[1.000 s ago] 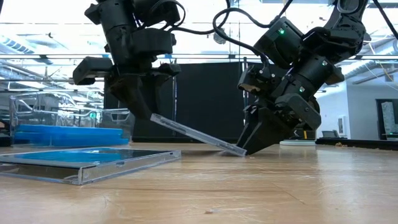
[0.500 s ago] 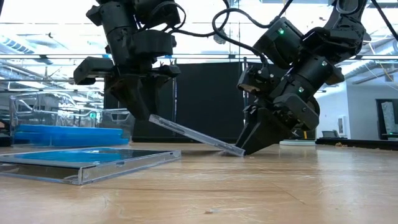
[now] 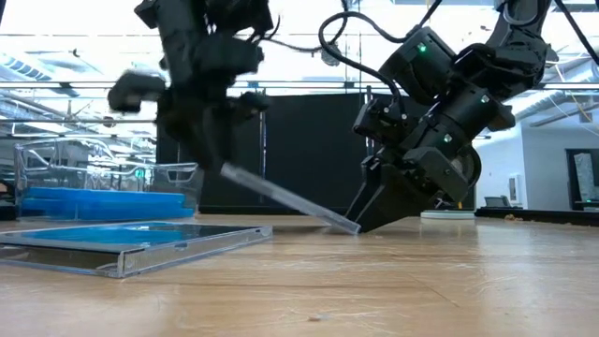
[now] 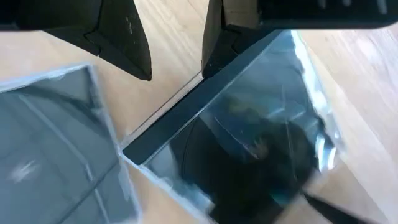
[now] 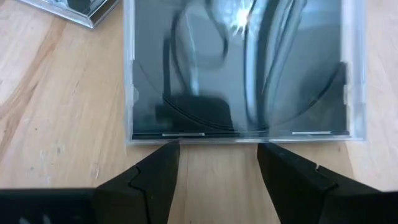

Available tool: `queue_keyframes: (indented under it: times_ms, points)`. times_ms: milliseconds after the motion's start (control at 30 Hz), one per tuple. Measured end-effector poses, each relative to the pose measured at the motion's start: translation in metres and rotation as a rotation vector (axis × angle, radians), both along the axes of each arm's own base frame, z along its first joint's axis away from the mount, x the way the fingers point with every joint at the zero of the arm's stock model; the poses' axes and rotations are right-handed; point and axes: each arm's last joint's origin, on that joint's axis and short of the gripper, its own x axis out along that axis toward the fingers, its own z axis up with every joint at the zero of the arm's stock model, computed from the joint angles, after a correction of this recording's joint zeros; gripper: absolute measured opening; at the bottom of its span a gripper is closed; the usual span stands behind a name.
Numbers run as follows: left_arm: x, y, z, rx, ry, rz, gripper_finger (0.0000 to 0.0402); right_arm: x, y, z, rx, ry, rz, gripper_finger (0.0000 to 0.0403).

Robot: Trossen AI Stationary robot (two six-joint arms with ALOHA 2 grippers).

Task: Pick & place jewel cases by type
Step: Put the top black CD case into the bottom transparent bin

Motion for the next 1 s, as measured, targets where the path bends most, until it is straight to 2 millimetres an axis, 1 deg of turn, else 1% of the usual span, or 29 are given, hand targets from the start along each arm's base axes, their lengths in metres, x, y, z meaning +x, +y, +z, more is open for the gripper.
queue_keyframes:
  times_ms: [100, 133, 167, 200, 233, 267, 300, 333, 367, 400, 433, 500, 533, 633, 733, 800, 867, 967, 1000]
  points:
    - [0.008, -0.001, 0.021, -0.037, -0.042, -0.014, 0.0152, 0.000, 0.000, 0.000, 0.001, -0.001, 0.004, 0.0213]
    - [0.015, -0.002, 0.031, -0.049, -0.103, -0.020, 0.0152, 0.000, 0.000, 0.000, 0.003, 0.000, 0.004, 0.0213]
    - [0.029, -0.004, 0.046, -0.063, -0.266, -0.033, 0.0152, 0.000, 0.000, 0.000, 0.004, -0.002, 0.001, 0.0213]
    - [0.054, -0.007, 0.077, -0.084, -0.637, -0.046, 0.0152, 0.004, -0.001, 0.003, -0.011, -0.042, -0.017, 0.0212]
    - [0.074, -0.008, 0.107, -0.108, -0.977, -0.046, 0.0152, 0.007, -0.002, 0.006, -0.010, -0.067, -0.033, 0.0212]
    - [0.074, -0.007, 0.116, -0.106, -1.028, -0.049, 0.0152, 0.008, -0.003, 0.011, -0.010, -0.096, -0.038, 0.0212]
    - [0.068, -0.005, 0.120, -0.109, -1.019, -0.046, 0.0152, 0.007, -0.003, 0.012, -0.008, -0.102, -0.041, 0.0212]
    - [0.068, -0.005, 0.129, -0.109, -1.072, -0.045, 0.0152, 0.006, -0.004, 0.010, -0.007, -0.098, -0.039, 0.0212]
    - [0.069, -0.004, 0.134, -0.105, -1.106, -0.054, 0.0152, 0.006, -0.004, 0.007, 0.001, -0.088, -0.030, 0.0212]
    - [0.069, -0.003, 0.132, -0.099, -1.092, -0.058, 0.0152, 0.005, -0.003, 0.004, 0.004, -0.073, -0.024, 0.0212]
    - [0.068, -0.002, 0.127, -0.095, -1.051, -0.053, 0.0152, -0.001, -0.003, -0.002, 0.005, -0.030, -0.025, 0.0212]
    - [0.071, 0.001, 0.117, -0.075, -1.002, -0.032, 0.0152, 0.004, -0.001, 0.003, 0.009, -0.068, -0.013, 0.0213]
    - [0.070, 0.002, 0.111, -0.058, -0.956, -0.027, 0.0152, 0.003, -0.001, 0.004, 0.008, -0.061, -0.012, 0.0213]
    - [0.068, 0.005, 0.116, -0.002, -0.955, 0.017, 0.0152, 0.000, -0.001, -0.002, 0.011, -0.023, -0.008, 0.0211]
    - [0.066, 0.005, 0.107, 0.066, -0.872, 0.075, 0.0152, 0.001, 0.000, 0.001, 0.016, -0.035, -0.001, 0.0211]
    - [0.063, 0.004, 0.096, 0.124, -0.768, 0.130, 0.0152, -0.001, 0.000, -0.001, 0.017, -0.014, 0.001, 0.0212]
    - [0.058, 0.004, 0.090, 0.184, -0.677, 0.201, 0.0152, -0.001, 0.000, -0.001, 0.017, -0.013, 0.002, 0.0212]
    - [0.043, 0.004, 0.072, 0.288, -0.455, 0.267, 0.0152, -0.001, 0.000, -0.002, 0.019, -0.008, 0.004, 0.0212]
    - [0.037, 0.004, 0.066, 0.299, -0.374, 0.279, 0.0152, -0.001, 0.000, -0.002, 0.019, -0.010, 0.004, 0.0212]
